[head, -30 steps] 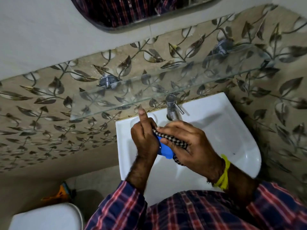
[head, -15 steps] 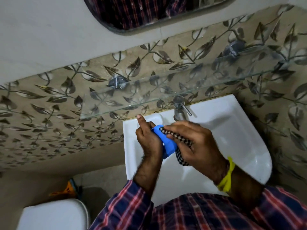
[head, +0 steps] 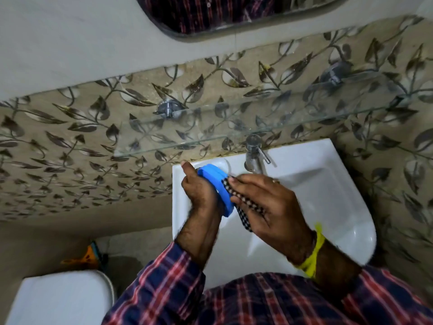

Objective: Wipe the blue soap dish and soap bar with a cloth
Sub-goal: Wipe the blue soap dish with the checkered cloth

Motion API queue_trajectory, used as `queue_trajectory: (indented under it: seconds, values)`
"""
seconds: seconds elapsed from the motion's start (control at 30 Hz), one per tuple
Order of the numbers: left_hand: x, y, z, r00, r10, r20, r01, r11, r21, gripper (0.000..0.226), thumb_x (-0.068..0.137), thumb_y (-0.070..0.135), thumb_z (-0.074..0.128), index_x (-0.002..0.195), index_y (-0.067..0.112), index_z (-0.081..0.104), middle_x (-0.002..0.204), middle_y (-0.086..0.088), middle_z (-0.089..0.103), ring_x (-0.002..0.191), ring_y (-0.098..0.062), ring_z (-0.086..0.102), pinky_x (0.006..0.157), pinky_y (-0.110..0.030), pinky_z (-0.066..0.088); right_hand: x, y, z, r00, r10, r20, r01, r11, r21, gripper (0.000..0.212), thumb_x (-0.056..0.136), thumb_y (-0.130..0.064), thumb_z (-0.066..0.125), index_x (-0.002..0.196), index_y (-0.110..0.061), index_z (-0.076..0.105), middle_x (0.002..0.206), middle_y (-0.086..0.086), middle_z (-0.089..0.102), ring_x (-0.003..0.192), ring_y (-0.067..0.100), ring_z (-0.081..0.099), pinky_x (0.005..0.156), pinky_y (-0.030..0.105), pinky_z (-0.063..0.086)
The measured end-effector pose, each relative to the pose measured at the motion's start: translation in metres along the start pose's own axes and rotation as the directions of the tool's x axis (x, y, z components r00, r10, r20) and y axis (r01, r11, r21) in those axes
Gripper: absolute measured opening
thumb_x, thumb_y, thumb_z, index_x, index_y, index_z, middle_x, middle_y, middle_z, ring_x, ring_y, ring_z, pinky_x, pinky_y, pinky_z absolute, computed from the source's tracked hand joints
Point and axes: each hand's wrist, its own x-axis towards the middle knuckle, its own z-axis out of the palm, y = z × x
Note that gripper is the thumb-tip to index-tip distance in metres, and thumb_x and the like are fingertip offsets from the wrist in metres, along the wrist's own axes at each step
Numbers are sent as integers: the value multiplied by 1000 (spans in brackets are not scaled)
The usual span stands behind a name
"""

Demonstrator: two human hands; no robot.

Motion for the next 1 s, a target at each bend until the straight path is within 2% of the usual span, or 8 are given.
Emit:
queue_trajectory:
  seconds: [0.1,0.23,0.37,0.47,0.57,0.7,0.87,1.0]
  values:
    - [-9,-3,-2,999,-37,35,38,999,-27,47,104,49,42,76,13,53,76,-4,58,72,-25,60,75,-35,51,13,2,4,1000,16,2,-16,1000,8,28,91,-15,67,117,-8,72,113,9,72,101,25,69,85,42,56]
    - [-17,6,4,970,-209,122,223,967,-119,46,107,44,35,79,13,54,78,-5,59,65,-22,61,60,-28,47,20,5,12,1000,-16,5,16,999,33,29,93,-20,66,120,-9,71,115,8,72,104,25,68,85,43,55]
    - [-14,25,0,978,-152,140,174,971,-164,42,110,39,29,119,10,59,104,-2,60,74,-15,63,56,-22,49,-1,9,14,998,-40,-40,40,999,0,29,89,-17,71,116,-5,72,115,9,73,100,26,71,84,44,56]
    - [-24,27,6,965,-257,50,262,946,-191,38,107,33,40,79,13,57,69,2,60,40,-10,60,39,-16,41,11,8,20,994,-56,-98,52,998,-45,29,93,-25,68,114,-6,73,112,8,74,97,24,72,87,37,55]
    - [-31,27,10,949,-314,20,312,932,-186,38,105,32,47,71,15,55,51,1,59,29,-11,54,35,-14,38,9,7,18,991,-80,-103,72,994,-82,29,92,-23,69,116,-6,72,113,7,73,97,24,71,86,39,54]
    - [-32,18,6,915,-348,203,395,874,-283,47,107,34,32,73,14,56,58,-4,63,50,-20,64,51,-23,47,31,3,22,989,-104,-106,91,989,-114,31,88,-16,74,118,-8,72,111,7,74,99,23,71,87,41,54]
    - [-20,29,8,908,-399,128,418,888,-191,43,105,34,37,136,9,55,134,-12,62,122,-32,62,79,-29,46,7,10,23,988,-108,-114,105,994,-34,31,88,-20,76,115,-6,72,114,6,73,93,27,72,85,39,53]
    - [-28,18,7,877,-442,187,474,861,-186,21,103,22,36,99,19,56,93,-3,58,85,-27,62,72,-31,49,21,11,27,985,-133,-109,127,990,-54,32,88,-22,76,116,-8,72,113,6,74,90,29,72,78,40,54]
